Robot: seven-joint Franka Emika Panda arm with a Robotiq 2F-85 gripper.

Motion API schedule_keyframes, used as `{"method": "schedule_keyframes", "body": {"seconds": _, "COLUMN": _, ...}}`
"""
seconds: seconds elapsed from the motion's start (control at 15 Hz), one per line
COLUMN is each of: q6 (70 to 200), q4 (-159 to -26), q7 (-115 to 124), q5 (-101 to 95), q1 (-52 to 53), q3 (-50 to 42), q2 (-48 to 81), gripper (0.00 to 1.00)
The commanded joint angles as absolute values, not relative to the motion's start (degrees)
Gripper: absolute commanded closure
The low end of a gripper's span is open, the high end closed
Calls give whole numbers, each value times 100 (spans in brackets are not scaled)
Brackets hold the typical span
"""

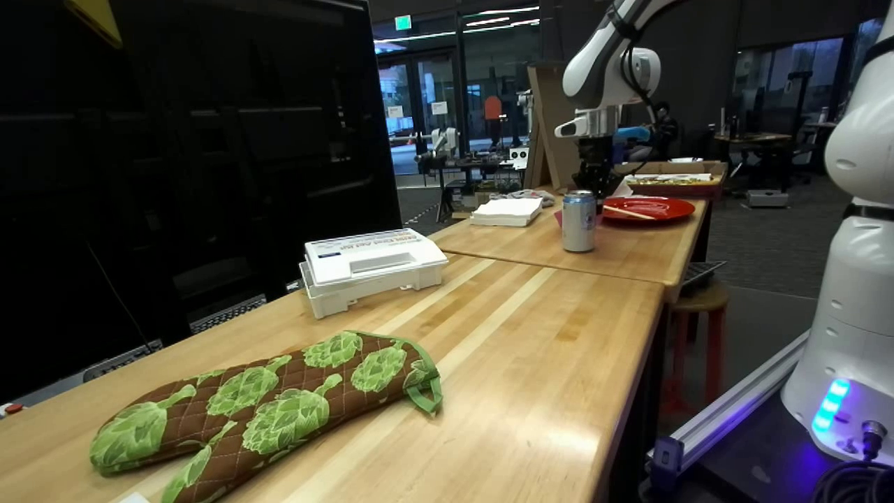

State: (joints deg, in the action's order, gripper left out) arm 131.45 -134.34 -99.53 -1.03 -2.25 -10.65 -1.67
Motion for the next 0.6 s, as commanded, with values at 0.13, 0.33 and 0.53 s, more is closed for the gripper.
{"method": "schedule_keyframes", "body": {"seconds": 0.13, "q6": 12874, "q4": -13178, "q7": -10042, "q5": -57, "q1": -455, "q3": -891, "q2": -69, "gripper": 53}}
{"method": "schedule_keyframes", "body": {"seconds": 0.33, "q6": 12888, "q4": -13273, "q7": -10134, "q5": -43, "q1": -497, "q3": -865, "q2": -223, "gripper": 34}}
{"method": "schedule_keyframes", "body": {"seconds": 0.53, "q6": 12925, "q4": -13411, "q7": -10219, "q5": -46, "q1": -533, "q3": -870, "q2": -511, "gripper": 13}}
